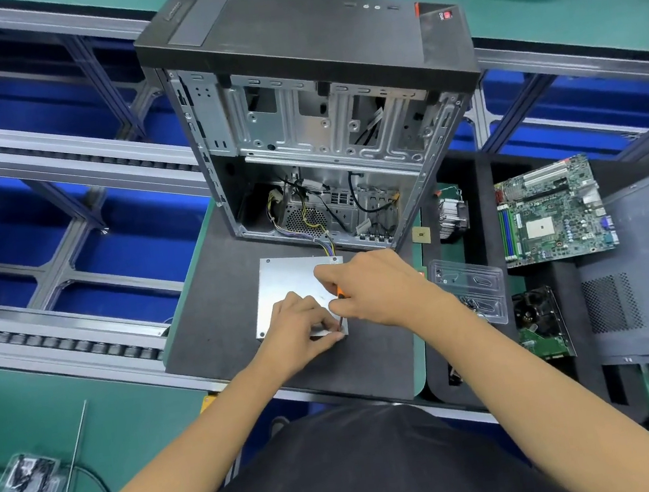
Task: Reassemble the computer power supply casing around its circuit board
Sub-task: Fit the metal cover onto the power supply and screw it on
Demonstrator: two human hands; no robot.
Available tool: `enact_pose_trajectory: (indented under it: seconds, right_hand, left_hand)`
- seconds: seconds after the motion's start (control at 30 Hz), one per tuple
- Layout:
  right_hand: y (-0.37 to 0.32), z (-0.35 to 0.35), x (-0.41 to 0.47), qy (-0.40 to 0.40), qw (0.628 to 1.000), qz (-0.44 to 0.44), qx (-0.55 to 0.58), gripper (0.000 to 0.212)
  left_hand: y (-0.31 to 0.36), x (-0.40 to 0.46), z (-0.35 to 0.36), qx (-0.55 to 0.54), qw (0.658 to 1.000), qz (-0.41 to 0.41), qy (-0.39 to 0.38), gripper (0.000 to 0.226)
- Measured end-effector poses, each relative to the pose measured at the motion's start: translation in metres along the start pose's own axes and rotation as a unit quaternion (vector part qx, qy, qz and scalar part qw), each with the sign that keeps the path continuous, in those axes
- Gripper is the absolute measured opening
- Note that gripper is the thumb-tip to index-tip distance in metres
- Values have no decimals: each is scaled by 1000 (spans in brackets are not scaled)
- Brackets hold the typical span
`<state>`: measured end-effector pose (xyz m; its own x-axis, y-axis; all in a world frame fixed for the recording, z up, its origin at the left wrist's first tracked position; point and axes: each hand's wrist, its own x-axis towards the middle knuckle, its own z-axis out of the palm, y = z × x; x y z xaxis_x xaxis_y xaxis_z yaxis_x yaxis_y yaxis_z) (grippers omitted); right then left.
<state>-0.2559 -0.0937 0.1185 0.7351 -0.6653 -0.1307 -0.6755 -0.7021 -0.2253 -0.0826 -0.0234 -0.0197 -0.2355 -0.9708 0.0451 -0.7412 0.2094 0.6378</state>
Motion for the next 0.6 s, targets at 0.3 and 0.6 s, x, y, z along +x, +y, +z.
enact_pose_trajectory:
  seconds: [0.3,0.6]
  right_hand:
    - [-2,-8,-10,-10,999,-20,-34,24]
    - [-15,-17,-6,-84,993,-76,-16,19]
  left_hand:
    - [3,1,0,-26,1000,-16,8,19]
    - [4,1,-3,-58,998,-21,-9,15]
